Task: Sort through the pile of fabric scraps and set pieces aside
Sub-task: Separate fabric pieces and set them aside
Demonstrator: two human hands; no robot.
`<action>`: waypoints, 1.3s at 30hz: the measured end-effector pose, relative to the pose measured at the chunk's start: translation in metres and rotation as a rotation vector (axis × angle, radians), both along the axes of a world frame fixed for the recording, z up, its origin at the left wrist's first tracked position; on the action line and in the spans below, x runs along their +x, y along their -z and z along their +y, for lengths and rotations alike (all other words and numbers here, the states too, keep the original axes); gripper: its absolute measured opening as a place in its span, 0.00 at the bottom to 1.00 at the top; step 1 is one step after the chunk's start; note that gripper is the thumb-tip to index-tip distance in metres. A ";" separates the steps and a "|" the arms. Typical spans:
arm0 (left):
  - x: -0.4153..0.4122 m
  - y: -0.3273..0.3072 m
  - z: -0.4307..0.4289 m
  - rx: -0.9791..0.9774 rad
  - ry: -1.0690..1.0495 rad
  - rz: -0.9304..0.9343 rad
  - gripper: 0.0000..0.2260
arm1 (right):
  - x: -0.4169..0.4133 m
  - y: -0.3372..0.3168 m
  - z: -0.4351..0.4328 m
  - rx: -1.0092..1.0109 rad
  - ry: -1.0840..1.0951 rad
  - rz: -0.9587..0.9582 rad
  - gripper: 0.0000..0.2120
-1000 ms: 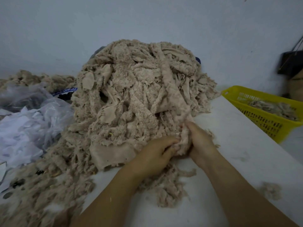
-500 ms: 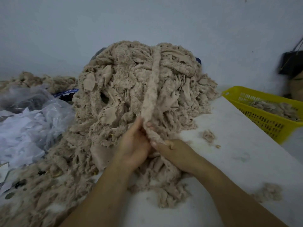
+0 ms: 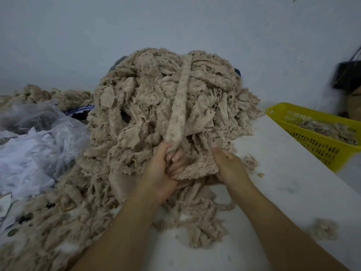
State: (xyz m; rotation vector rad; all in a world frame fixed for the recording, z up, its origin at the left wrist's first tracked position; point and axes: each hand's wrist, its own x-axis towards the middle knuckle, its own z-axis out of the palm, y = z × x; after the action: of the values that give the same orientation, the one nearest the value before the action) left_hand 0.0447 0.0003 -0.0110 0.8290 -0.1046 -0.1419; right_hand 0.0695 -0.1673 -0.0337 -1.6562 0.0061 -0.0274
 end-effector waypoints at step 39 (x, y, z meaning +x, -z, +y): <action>0.003 0.003 0.014 0.242 -0.473 0.161 0.25 | 0.002 -0.004 -0.020 -0.098 0.221 -0.088 0.22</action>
State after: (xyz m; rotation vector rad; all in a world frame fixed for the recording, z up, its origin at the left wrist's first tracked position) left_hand 0.0474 0.0142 -0.0136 1.0585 0.2652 0.2285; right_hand 0.0715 -0.1878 -0.0294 -1.7443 0.1221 -0.2723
